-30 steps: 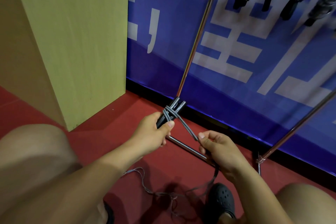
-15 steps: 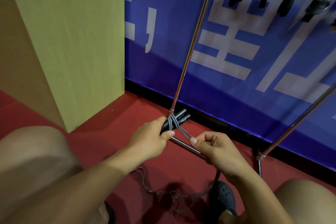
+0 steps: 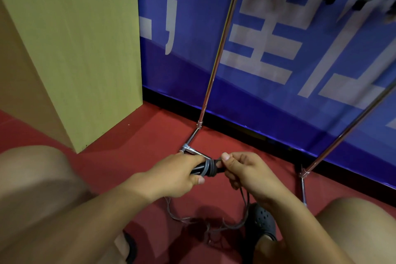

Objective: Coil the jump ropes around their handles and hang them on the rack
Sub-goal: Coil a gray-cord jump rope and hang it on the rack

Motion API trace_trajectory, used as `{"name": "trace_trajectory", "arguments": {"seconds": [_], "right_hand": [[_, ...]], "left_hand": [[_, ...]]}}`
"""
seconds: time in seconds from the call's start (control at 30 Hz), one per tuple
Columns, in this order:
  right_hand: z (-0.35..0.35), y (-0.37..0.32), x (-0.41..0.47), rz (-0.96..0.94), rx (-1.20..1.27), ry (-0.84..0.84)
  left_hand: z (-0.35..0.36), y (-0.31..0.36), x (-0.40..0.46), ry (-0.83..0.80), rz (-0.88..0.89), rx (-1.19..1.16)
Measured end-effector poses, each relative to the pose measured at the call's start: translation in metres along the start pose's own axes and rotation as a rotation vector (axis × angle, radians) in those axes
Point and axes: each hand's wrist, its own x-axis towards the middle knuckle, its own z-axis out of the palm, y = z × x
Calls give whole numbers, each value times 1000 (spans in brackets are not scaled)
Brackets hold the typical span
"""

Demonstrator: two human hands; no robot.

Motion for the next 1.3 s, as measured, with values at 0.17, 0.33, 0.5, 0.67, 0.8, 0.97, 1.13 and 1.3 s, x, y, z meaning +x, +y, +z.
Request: {"name": "trace_trajectory", "arguments": {"seconds": [0.17,0.33,0.5,0.67,0.8,0.97,1.13,1.3], "right_hand": [[-1,-3,3,24,81,28],[-9,2,7,-67,-208,151],[-16,4,7,-224,-634,284],[-19,-1,8,-166,-322,232],[-21,-7,5,-81,-18,108],[-17,-7,6,-30,100,40],[-13,-4,9,-86,27,33],[-7,-3,10,-38,151,38]], "left_hand": [[-1,0,0,5,72,20],[-7,4,-4,-8,162,56],[-5,5,-10,-111,207,1],[-8,10,-12,-192,260,-331],[-13,18,-14,-256,319,-521],[-10,16,-12,-212,332,-725],[-11,14,-6,-84,330,-887],[-10,11,-1,67,274,-970]]}}
